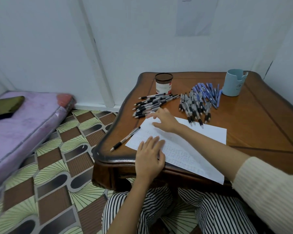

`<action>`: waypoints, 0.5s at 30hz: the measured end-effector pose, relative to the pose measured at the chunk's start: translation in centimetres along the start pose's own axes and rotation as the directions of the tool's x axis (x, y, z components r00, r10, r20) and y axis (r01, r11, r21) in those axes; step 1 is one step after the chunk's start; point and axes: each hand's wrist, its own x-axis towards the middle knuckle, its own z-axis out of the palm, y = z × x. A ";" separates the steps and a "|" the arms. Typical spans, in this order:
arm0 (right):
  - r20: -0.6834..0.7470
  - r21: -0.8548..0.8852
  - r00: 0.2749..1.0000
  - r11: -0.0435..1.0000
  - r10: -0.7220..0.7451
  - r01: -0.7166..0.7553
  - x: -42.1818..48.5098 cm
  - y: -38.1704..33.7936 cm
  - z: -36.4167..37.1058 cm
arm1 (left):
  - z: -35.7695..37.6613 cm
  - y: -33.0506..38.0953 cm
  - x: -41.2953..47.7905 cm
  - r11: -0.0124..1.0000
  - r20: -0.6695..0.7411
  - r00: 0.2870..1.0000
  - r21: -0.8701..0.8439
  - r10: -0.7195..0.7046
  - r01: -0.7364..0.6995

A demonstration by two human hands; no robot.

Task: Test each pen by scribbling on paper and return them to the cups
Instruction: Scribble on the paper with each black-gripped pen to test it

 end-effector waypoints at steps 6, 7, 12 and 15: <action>0.173 -0.083 0.982 0.993 -0.072 0.088 1.3 -3.7 3.2 | -0.2 0.1 0.2 1.000 0.008 1.000 -0.013 -0.004 0.004; 0.140 -0.079 0.988 0.994 -0.068 0.080 1.2 -3.9 3.4 | -0.2 0.0 0.2 1.000 0.005 1.000 -0.013 -0.003 0.003; -0.039 0.247 0.999 0.969 -0.007 0.016 0.6 -2.9 3.2 | 0.0 -0.1 0.2 1.000 0.007 1.000 -0.003 0.000 0.000; -0.043 0.686 0.991 0.725 0.126 -0.062 -0.8 -1.8 1.1 | 0.0 0.0 0.1 1.000 0.000 1.000 0.015 -0.002 0.002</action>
